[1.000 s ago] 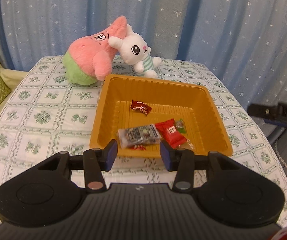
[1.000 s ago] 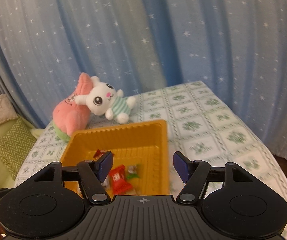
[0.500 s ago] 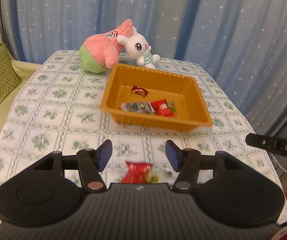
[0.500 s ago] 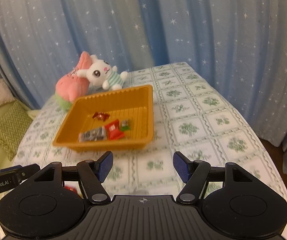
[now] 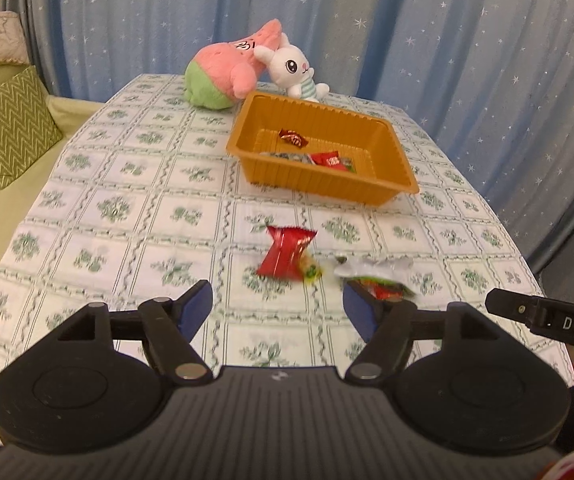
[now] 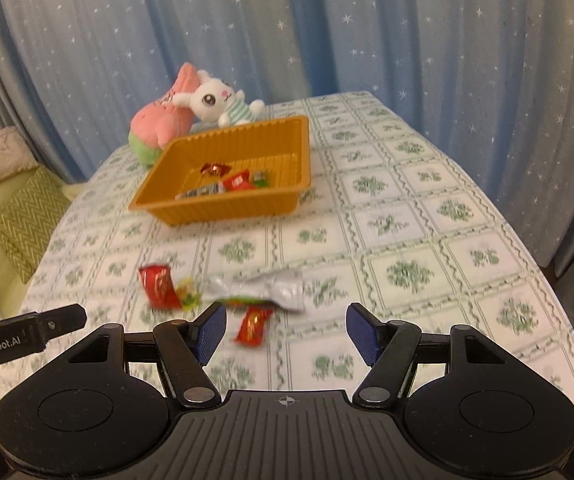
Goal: Organize snacks
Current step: 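Move both grippers back toward the remaining snacks on the table, then grasp the small red-wrapped candy with the right gripper while the left grasps the large red snack bag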
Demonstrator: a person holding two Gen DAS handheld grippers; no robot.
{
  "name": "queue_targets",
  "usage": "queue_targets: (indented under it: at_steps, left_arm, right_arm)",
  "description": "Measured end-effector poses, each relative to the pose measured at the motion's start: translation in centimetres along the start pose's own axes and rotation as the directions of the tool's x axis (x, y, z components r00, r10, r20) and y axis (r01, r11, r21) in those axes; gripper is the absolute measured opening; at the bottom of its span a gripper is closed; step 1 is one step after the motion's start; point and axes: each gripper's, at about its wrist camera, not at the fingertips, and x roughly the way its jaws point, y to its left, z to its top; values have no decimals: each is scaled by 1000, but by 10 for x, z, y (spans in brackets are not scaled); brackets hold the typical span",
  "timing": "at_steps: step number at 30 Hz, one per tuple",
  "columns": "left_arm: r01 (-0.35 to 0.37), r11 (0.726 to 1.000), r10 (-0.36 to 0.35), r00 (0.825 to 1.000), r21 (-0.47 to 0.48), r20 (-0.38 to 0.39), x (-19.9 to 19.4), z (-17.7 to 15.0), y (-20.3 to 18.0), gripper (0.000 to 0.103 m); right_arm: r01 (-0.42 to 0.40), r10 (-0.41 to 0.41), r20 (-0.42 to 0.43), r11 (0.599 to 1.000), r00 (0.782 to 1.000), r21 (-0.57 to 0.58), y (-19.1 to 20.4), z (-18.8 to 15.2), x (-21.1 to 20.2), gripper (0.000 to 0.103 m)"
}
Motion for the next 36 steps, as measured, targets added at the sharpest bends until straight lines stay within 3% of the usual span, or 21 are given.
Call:
queue_targets:
  at_steps: [16,36]
  left_arm:
    - [-13,1000,13,1000,10,-5,-9,-12,5,74]
    - [2,1000,0,999,30,-50,21,-18,6,77]
  right_arm:
    - [2,-2,-7,1000,1000,5,-2,-12,-9,66]
    - [-13,13,-20,1000,1000,-3,-5,-25,19,66]
